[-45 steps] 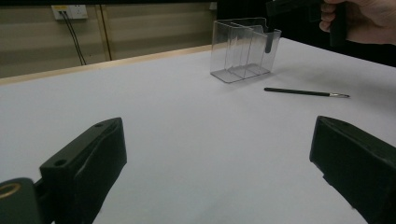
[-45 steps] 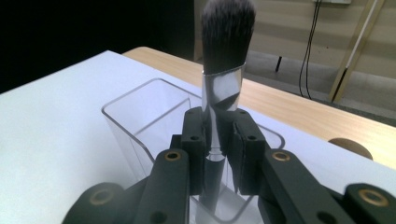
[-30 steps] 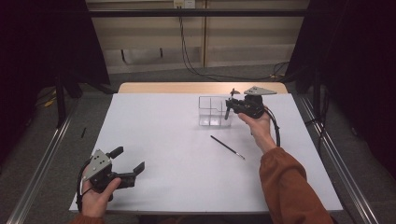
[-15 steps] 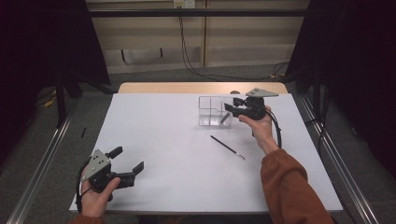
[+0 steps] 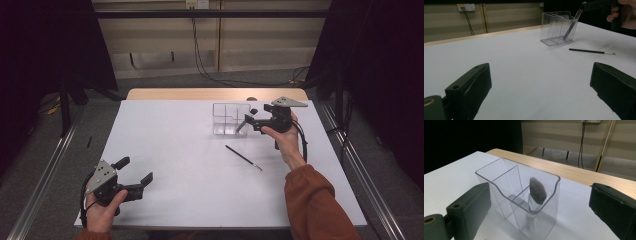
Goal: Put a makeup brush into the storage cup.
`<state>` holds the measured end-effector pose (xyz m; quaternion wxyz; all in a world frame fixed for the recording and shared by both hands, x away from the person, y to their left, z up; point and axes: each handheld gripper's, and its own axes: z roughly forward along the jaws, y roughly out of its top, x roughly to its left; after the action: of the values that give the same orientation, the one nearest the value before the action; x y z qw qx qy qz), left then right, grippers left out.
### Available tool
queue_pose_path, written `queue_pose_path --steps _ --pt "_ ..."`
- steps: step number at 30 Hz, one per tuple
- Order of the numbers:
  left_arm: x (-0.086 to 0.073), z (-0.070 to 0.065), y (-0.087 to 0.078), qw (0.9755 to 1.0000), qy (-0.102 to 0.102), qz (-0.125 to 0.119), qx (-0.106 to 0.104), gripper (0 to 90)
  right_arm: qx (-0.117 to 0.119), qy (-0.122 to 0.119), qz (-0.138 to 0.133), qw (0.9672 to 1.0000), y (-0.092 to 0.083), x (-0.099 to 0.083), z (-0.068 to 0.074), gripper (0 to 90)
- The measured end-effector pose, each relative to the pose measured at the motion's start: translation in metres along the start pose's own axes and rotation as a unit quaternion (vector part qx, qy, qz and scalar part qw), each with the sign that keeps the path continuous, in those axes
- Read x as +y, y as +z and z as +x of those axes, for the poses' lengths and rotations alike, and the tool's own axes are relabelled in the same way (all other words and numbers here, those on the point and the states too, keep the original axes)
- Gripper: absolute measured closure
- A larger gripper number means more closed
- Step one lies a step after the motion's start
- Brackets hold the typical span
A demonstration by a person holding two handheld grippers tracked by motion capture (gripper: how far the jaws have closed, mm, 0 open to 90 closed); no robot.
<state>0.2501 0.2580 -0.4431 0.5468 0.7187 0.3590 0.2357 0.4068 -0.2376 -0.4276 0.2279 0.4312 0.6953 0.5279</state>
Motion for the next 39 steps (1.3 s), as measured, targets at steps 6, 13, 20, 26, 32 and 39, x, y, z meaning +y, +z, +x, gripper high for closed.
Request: queue_pose_path --steps 6,13,20,26,32,39 --pt "0.000 0.000 0.000 1.0000 -0.002 0.002 -0.001 3.7 0.008 -0.002 0.005 1.0000 -0.011 -0.005 -0.002 0.4" --pt "0.000 0.000 -0.001 1.0000 0.002 0.000 -0.002 3.7 -0.004 0.000 0.009 0.9999 -0.025 -0.010 -0.004 1.3" --pt "0.001 0.000 -0.003 1.0000 0.002 -0.004 -0.002 3.7 -0.008 -0.007 -0.011 0.9999 -0.042 -0.016 0.000 1.2" --pt "0.000 0.002 -0.004 1.0000 -0.001 -0.004 0.000 3.5 -0.015 -0.016 -0.012 0.9997 -0.059 -0.024 0.002 1.5" --pt "0.001 0.001 -0.004 1.0000 0.001 -0.005 -0.001 3.3 0.005 -0.015 -0.011 0.9998 -0.080 -0.034 0.001 0.3" --pt "0.001 -0.002 -0.008 0.9999 -0.002 -0.014 0.003 3.2 -0.034 -0.014 -0.012 0.9993 -0.096 -0.043 0.009 1.3"
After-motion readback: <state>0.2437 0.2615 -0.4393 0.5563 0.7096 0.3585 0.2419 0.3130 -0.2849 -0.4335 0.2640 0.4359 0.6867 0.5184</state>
